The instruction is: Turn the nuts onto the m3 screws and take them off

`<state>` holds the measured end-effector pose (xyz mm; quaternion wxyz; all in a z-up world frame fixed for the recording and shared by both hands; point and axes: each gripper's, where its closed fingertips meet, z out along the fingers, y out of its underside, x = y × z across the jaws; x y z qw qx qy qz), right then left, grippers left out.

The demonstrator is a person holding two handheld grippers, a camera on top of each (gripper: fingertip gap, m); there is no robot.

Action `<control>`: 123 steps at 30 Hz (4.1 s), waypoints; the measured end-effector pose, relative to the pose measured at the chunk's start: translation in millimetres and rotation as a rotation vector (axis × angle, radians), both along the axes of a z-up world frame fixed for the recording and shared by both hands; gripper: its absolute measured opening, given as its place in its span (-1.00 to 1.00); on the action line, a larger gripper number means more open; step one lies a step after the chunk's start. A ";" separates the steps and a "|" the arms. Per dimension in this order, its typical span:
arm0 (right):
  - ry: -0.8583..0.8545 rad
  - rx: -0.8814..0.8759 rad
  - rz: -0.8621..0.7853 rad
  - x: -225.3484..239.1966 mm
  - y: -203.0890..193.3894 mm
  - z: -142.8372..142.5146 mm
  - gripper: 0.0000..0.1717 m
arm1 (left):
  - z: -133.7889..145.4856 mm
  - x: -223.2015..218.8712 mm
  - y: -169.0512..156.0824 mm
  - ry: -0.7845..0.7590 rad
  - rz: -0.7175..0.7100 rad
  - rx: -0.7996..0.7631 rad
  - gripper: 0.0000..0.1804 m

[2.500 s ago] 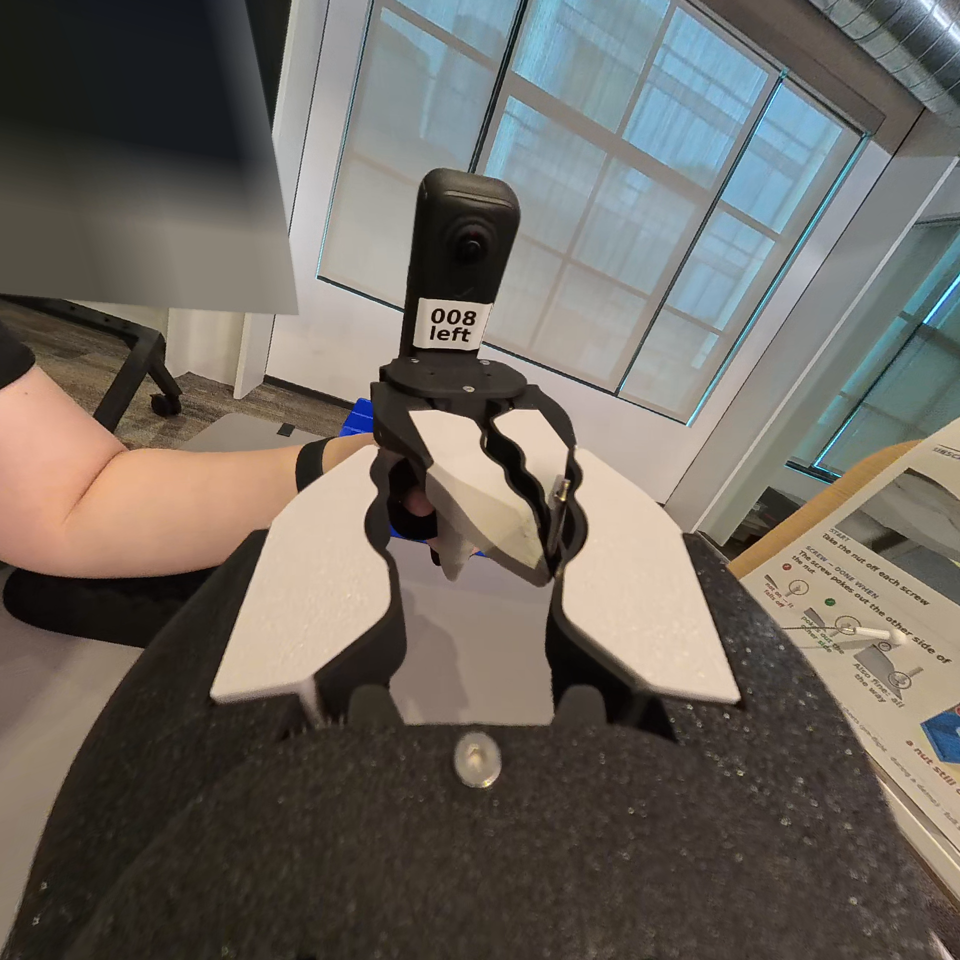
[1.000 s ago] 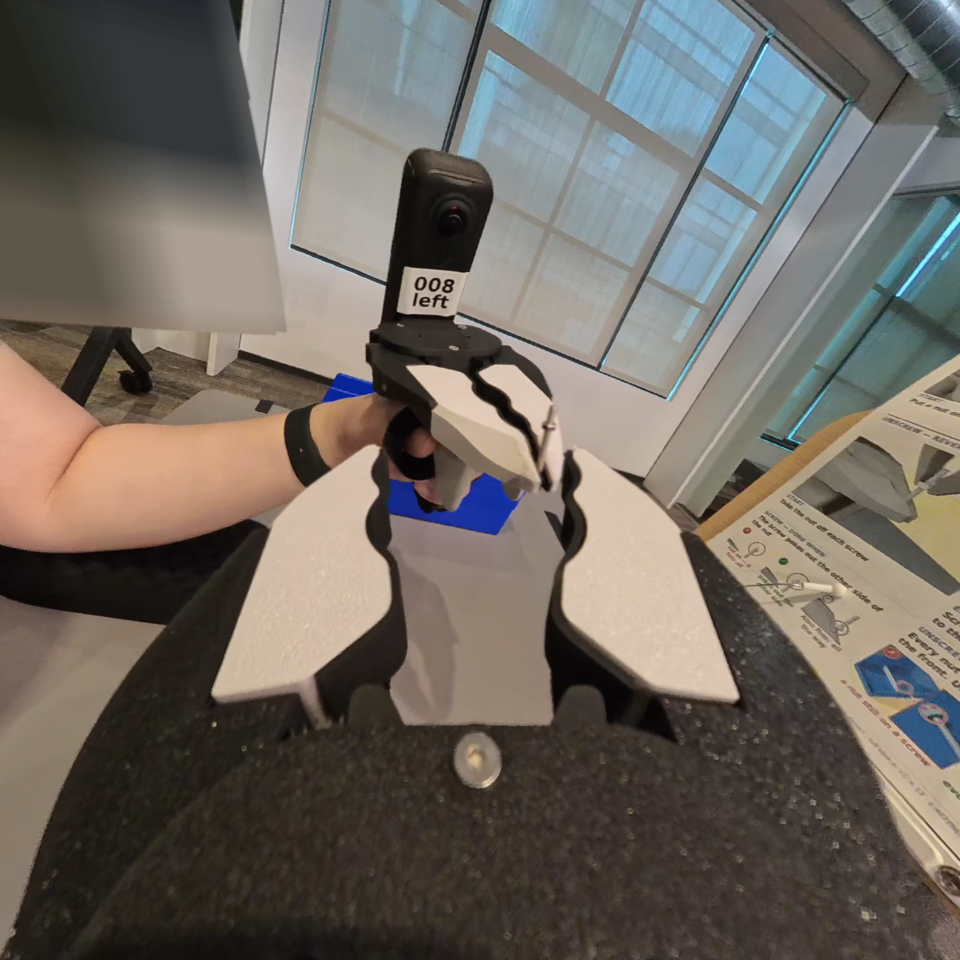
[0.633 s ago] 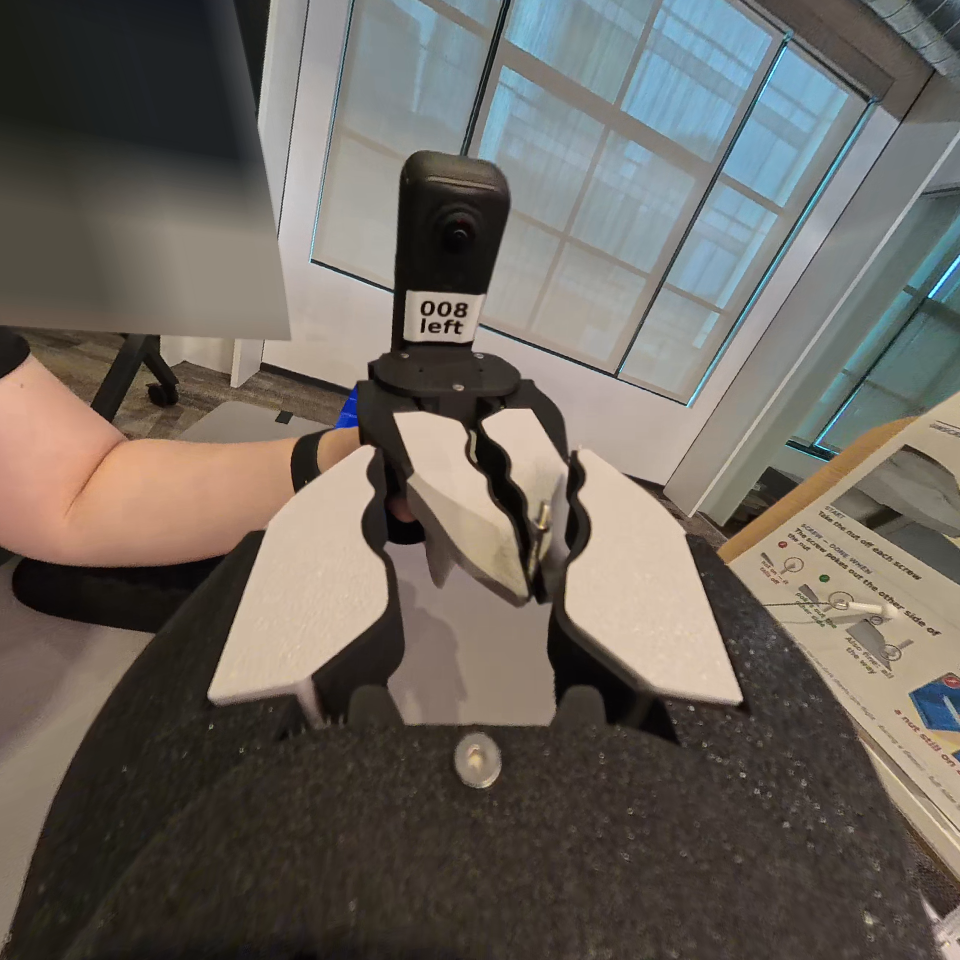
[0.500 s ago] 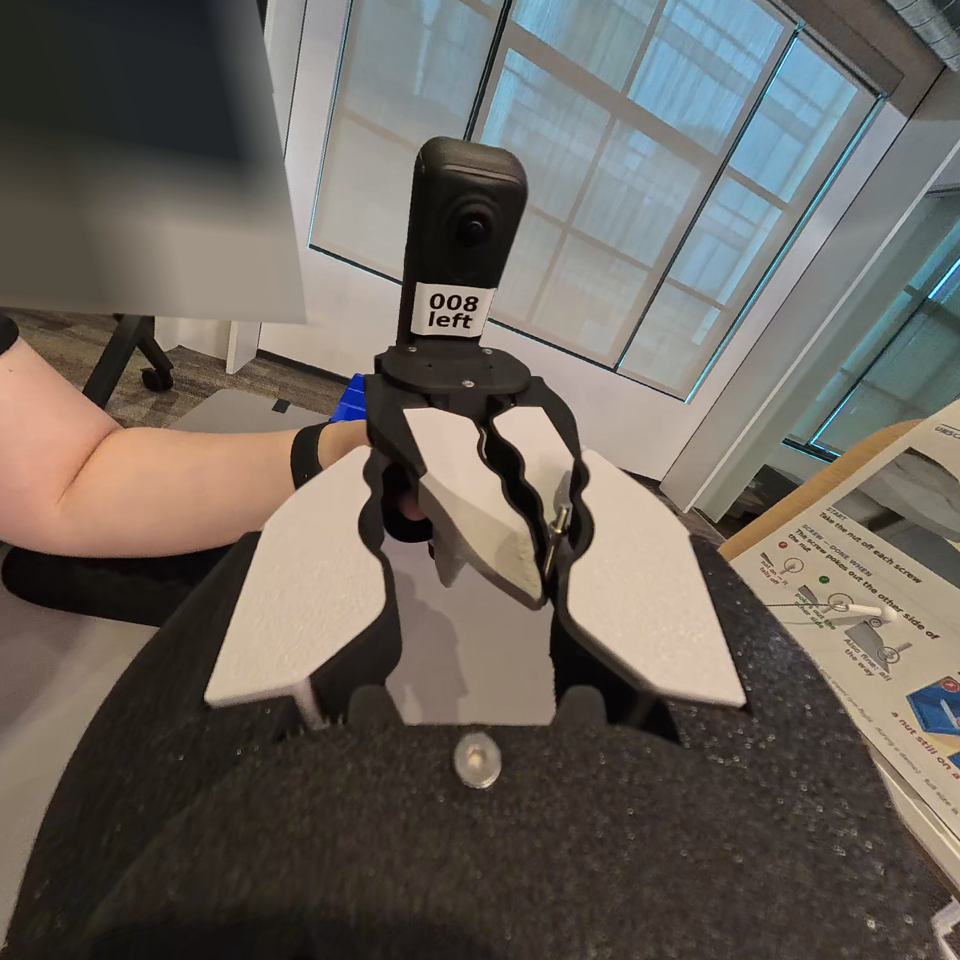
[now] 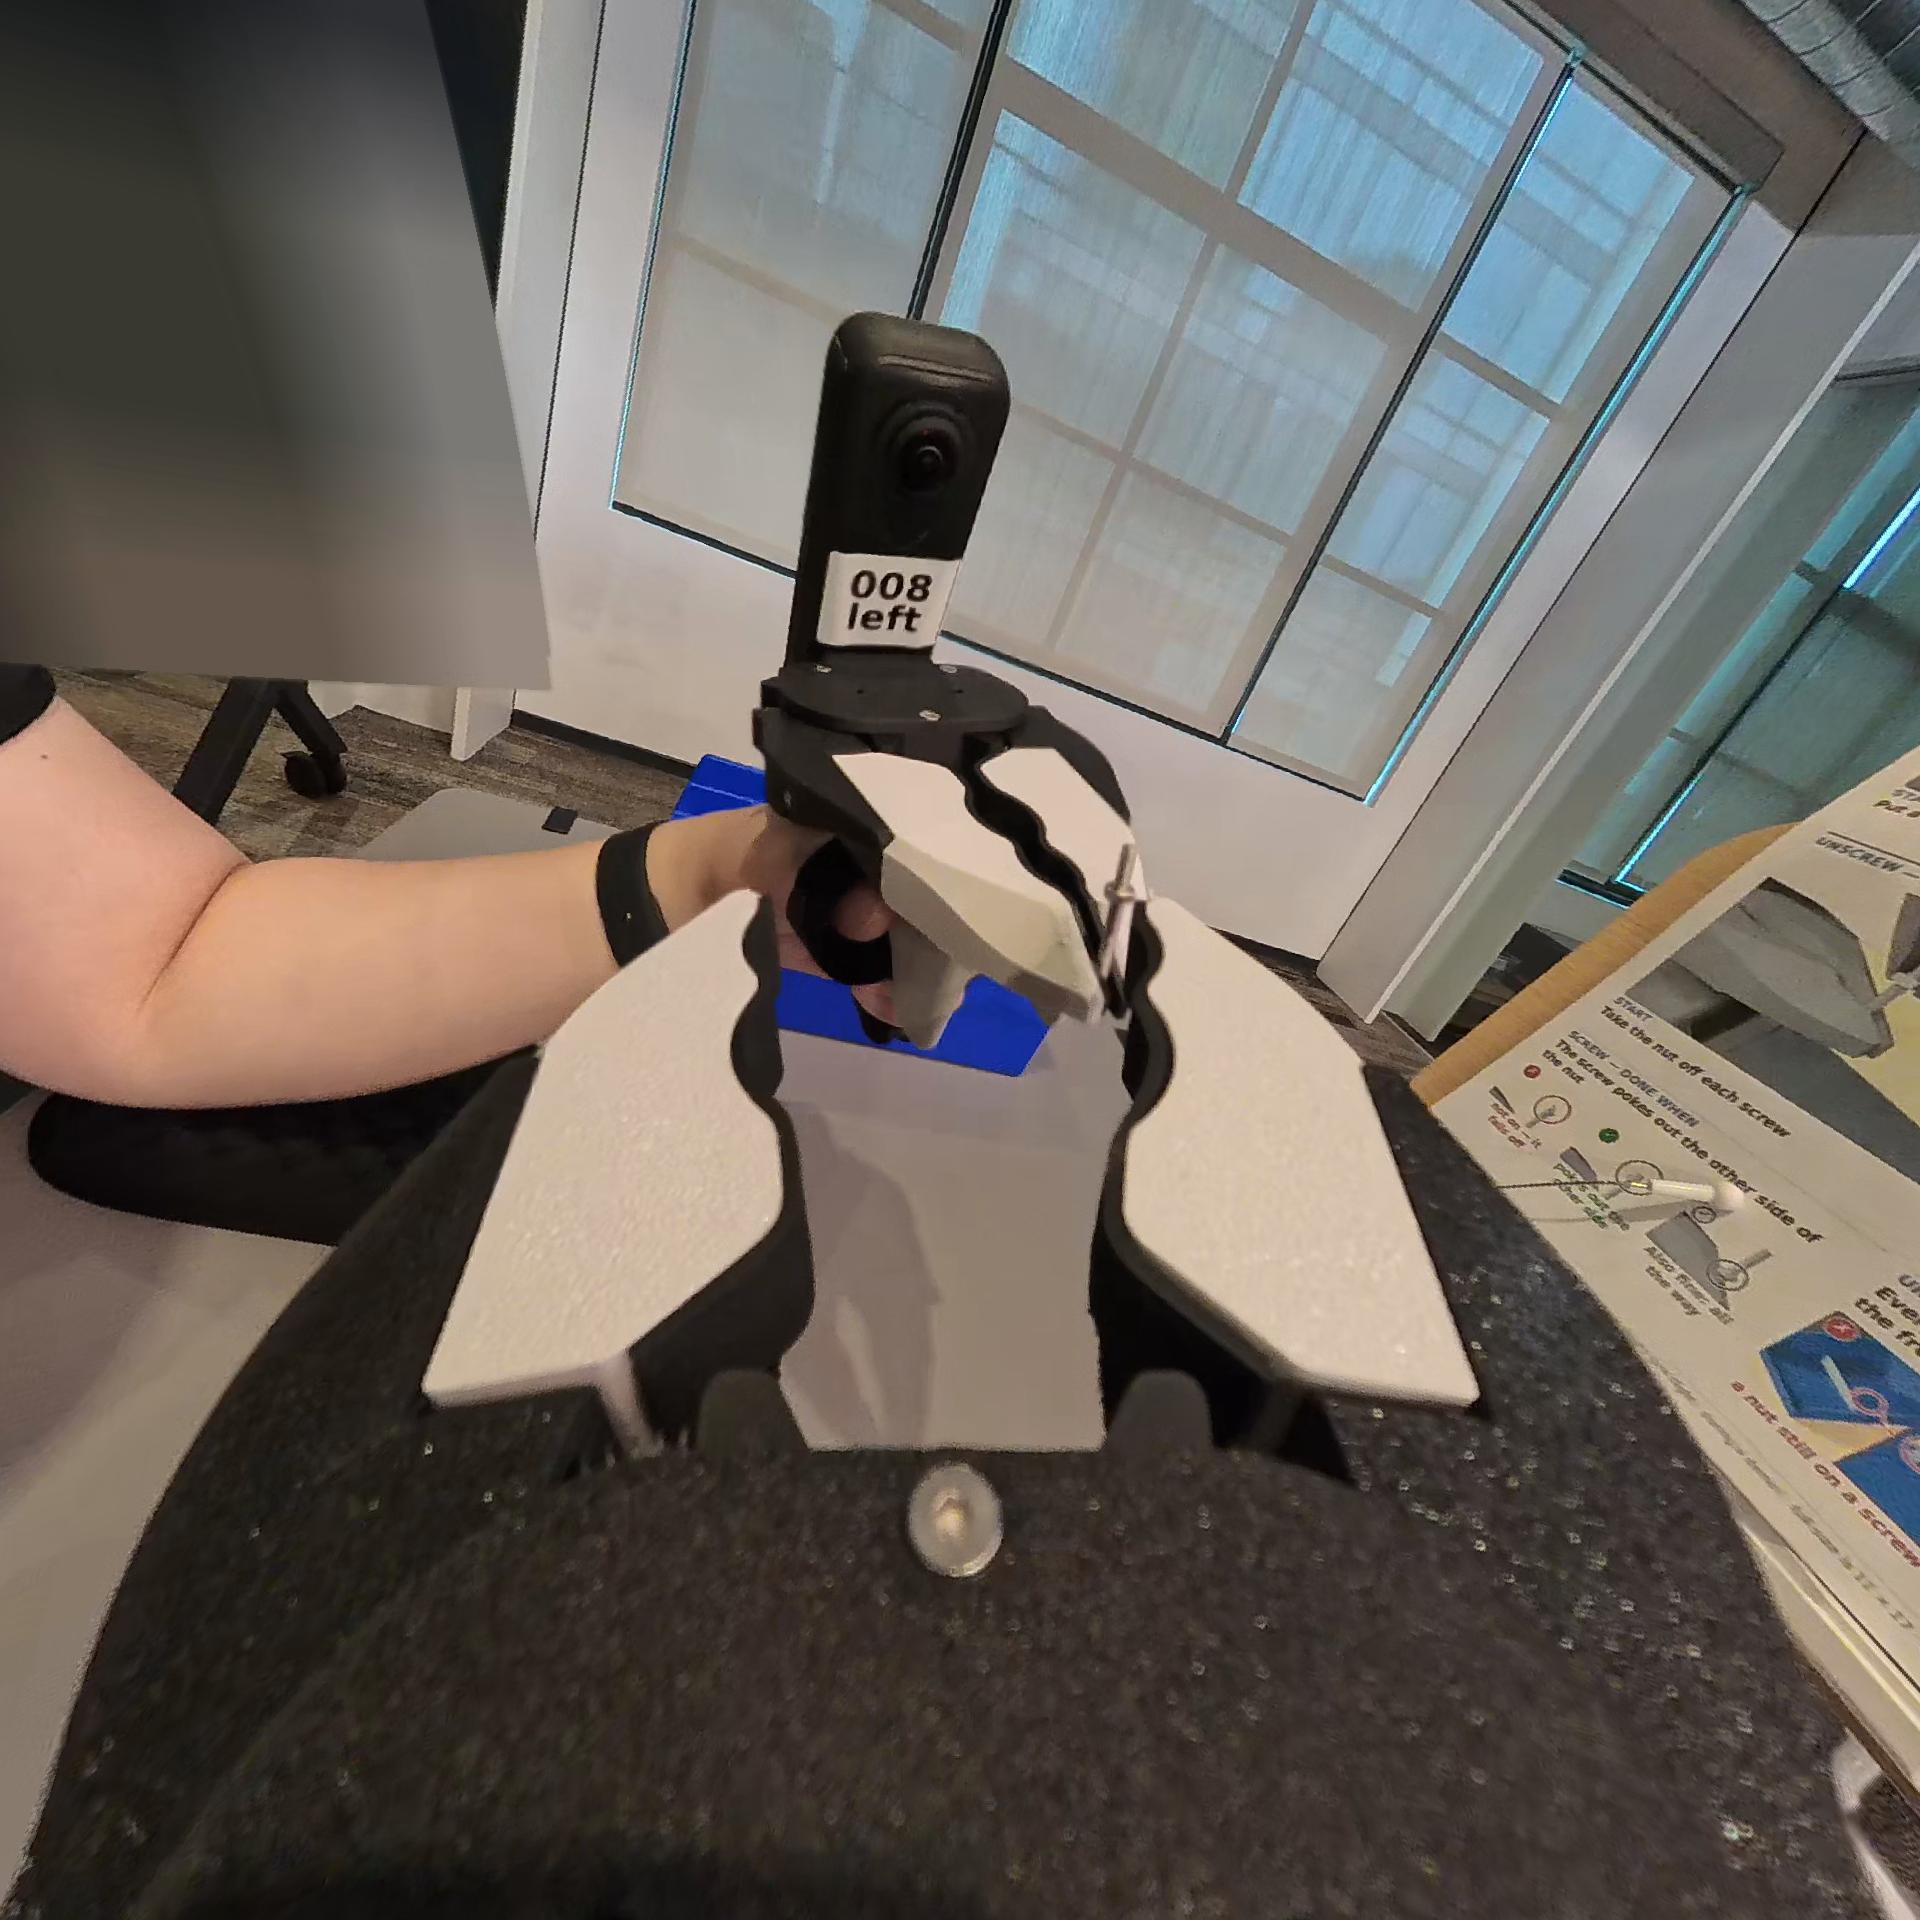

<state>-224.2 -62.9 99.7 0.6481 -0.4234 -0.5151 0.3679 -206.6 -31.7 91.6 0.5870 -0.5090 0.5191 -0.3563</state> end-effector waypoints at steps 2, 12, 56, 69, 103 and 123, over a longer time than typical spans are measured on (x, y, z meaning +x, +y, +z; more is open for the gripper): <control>0.010 0.003 -0.020 1.8 3.5 1.1 -0.24 | 0.7 -3.6 -0.1 -0.002 -0.006 -0.010 -0.98; -0.007 0.010 -0.011 -11.8 0.0 -4.9 -0.20 | -13.8 24.3 -16.9 0.062 -0.086 -0.004 -0.97; 0.025 -0.059 -0.057 18.5 17.0 3.6 -0.94 | -12.7 16.4 -12.0 0.057 -0.080 -0.023 -0.97; 0.104 -0.188 -0.011 26.3 24.6 7.4 -0.97 | -4.9 20.4 -12.1 -0.010 -0.027 0.055 -0.65; -0.611 -1.388 -1.133 466.8 64.0 -183.6 -0.97 | 13.5 13.6 -2.4 -0.025 0.169 -0.102 -0.81; -0.733 -1.412 -1.098 471.9 97.0 -248.1 -0.96 | 30.5 12.2 -17.0 -0.052 0.168 -0.108 -0.79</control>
